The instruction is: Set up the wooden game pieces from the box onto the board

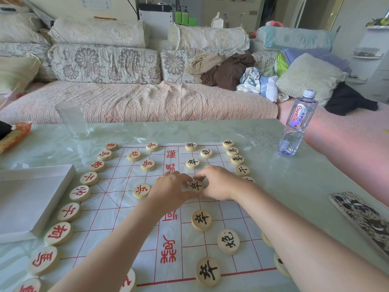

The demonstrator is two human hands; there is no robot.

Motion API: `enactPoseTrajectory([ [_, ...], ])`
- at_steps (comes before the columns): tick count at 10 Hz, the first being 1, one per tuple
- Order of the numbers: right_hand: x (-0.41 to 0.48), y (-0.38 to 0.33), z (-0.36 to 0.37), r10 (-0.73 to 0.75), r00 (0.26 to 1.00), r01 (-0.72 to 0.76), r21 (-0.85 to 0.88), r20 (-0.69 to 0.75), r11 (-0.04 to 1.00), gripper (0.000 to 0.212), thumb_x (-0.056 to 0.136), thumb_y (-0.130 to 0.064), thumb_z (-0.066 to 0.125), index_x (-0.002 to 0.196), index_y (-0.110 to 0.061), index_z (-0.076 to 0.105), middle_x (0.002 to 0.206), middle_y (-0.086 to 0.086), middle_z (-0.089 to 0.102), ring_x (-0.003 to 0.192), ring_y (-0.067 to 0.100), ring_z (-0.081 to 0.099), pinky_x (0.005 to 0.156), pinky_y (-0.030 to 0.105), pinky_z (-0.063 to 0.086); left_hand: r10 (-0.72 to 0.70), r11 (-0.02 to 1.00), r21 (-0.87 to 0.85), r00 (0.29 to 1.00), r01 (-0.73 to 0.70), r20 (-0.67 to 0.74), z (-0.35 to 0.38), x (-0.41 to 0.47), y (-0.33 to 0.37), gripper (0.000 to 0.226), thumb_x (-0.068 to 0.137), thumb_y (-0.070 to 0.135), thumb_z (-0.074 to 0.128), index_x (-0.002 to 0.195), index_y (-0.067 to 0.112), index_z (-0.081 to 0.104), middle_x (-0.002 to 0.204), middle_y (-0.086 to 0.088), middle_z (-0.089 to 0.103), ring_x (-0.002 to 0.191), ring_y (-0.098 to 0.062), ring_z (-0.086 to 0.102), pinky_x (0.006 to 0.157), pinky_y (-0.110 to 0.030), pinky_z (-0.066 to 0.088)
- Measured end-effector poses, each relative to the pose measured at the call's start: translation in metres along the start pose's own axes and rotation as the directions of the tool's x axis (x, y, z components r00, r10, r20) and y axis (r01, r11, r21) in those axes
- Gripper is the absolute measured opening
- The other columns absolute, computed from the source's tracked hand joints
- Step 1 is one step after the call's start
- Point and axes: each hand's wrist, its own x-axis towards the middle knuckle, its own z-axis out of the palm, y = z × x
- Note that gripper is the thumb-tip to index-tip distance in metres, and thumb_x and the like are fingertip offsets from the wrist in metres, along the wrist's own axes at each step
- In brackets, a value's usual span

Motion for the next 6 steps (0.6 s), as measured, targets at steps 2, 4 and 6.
enactPoseTrajectory([
  [2, 0.0, 0.001, 0.0, -0.021, 1.0, 0.021, 0.018, 0.002, 1.0, 0.03, 0.078, -0.045, 0.076, 0.106, -0.035, 0.07, 0.102, -0.013, 0.066, 0.083, 0.01, 0.062, 0.06, 0.024, 0.047, -0.014, 1.0, 0.02, 1.0, 0.013, 0.012, 0.0, 0.001, 0.001, 0.052, 0.077, 0.059, 0.068, 0.122, 0.034, 0.059, 0.1, 0.016, 0.061, 0.097, -0.011, 0.049, 0.08, -0.027, 0.041],
  [4, 0.0, 0.002, -0.003, -0.016, 1.0, 0.016, 0.036, 0.0, 0.999, 0.034, 0.078, -0.047, 0.078, 0.11, -0.035, 0.07, 0.106, -0.013, 0.065, 0.08, 0.003, 0.058, 0.06, 0.021, 0.042, -0.005, 0.999, 0.032, 1.0, 0.004, 0.02, 0.001, 0.002, 0.002, 0.051, 0.076, 0.058, 0.069, 0.12, 0.035, 0.061, 0.101, 0.014, 0.062, 0.098, -0.012, 0.05, 0.082, -0.027, 0.042],
  [6, -0.009, -0.002, -0.009, 0.011, 0.999, -0.009, 0.032, -0.048, 0.999, 0.053, 0.08, -0.039, 0.076, 0.13, -0.031, 0.059, 0.123, -0.011, 0.056, 0.097, 0.009, 0.057, 0.075, 0.024, 0.044, -0.04, 0.999, -0.017, 0.998, 0.041, 0.041, -0.014, -0.009, 0.006, 0.056, 0.079, 0.051, 0.07, 0.129, 0.03, 0.054, 0.105, 0.017, 0.058, 0.1, -0.009, 0.05, 0.084, -0.026, 0.042],
])
